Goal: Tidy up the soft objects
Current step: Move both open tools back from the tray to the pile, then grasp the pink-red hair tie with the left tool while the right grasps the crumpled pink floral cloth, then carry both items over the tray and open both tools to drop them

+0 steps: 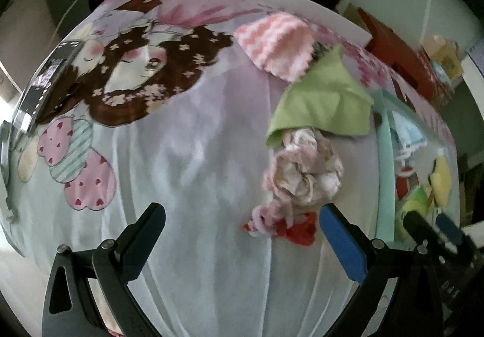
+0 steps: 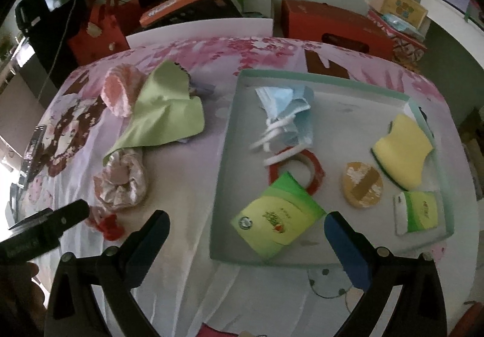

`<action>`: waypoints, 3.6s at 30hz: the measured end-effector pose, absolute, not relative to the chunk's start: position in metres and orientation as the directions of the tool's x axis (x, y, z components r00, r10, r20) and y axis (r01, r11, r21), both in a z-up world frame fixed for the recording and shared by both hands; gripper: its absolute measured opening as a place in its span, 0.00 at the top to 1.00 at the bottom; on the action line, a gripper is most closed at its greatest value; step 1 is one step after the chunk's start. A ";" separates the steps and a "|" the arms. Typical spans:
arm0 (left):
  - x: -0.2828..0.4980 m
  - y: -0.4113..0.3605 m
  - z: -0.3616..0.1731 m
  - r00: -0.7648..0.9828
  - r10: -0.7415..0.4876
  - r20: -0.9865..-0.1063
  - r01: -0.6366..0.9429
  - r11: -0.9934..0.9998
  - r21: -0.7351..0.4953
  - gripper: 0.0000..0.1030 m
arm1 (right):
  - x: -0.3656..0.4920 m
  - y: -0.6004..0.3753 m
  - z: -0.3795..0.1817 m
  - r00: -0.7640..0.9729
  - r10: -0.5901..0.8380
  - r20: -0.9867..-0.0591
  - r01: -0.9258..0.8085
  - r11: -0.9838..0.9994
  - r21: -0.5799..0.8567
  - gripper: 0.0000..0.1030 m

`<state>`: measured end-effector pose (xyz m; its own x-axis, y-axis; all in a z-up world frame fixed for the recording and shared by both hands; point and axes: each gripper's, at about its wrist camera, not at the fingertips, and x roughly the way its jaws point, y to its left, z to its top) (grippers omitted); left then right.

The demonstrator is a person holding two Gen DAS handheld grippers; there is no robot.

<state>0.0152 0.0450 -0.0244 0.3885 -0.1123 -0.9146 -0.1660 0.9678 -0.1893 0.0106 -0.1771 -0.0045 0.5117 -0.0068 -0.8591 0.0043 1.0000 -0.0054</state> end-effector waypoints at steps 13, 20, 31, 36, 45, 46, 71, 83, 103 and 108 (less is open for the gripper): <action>0.021 0.018 -0.036 0.348 -0.112 -0.931 -0.062 0.988 -0.142 0.10 | 0.014 -0.200 -0.006 0.507 -0.031 -0.861 0.080 0.997 0.011 0.00; 0.024 0.005 -0.046 0.311 -0.143 -0.940 -0.027 0.987 -0.159 0.37 | 0.016 -0.195 -0.009 0.504 -0.026 -0.863 0.065 0.998 0.008 0.00; 0.024 0.010 -0.038 0.346 -0.174 -0.922 -0.024 0.981 -0.194 0.41 | 0.020 -0.191 -0.011 0.514 -0.008 -0.858 0.052 0.998 0.022 0.00; 0.021 0.020 -0.023 0.391 -0.189 -0.901 -0.036 0.975 -0.220 0.41 | 0.020 -0.187 -0.007 0.544 0.012 -0.839 0.035 0.999 0.037 0.00; 0.021 0.063 -0.012 0.456 -0.107 -0.883 -0.173 0.963 -0.206 0.41 | 0.022 -0.154 -0.005 0.574 0.092 -0.814 -0.077 0.995 0.058 0.00; 0.022 0.067 -0.013 0.460 -0.107 -0.882 -0.188 0.959 -0.214 0.41 | 0.022 -0.150 -0.006 0.573 0.104 -0.813 -0.090 0.994 0.063 0.00; 0.020 0.100 -0.023 0.459 -0.101 -0.883 -0.304 0.916 -0.263 0.41 | 0.032 -0.063 -0.038 0.531 0.199 -0.824 -0.344 0.939 0.005 0.15; 0.022 0.100 -0.025 0.454 -0.115 -0.884 -0.300 0.914 -0.272 0.41 | 0.039 -0.047 -0.060 0.500 0.166 -0.850 -0.371 0.928 -0.037 0.18; 0.025 0.099 -0.027 0.449 -0.127 -0.884 -0.288 0.916 -0.278 0.41 | 0.043 -0.063 -0.052 0.529 0.196 -0.825 -0.309 0.951 0.028 0.71; 0.025 0.099 -0.026 0.450 -0.130 -0.883 -0.287 0.916 -0.281 0.41 | 0.039 -0.071 -0.050 0.525 0.196 -0.828 -0.291 0.956 0.041 0.71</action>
<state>0.0253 0.0993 -0.0263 0.4504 -0.1300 -0.8833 -0.2870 0.9158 -0.2812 0.0391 -0.0714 -0.0496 0.5254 0.1960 -0.8280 -0.2915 0.9557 0.0413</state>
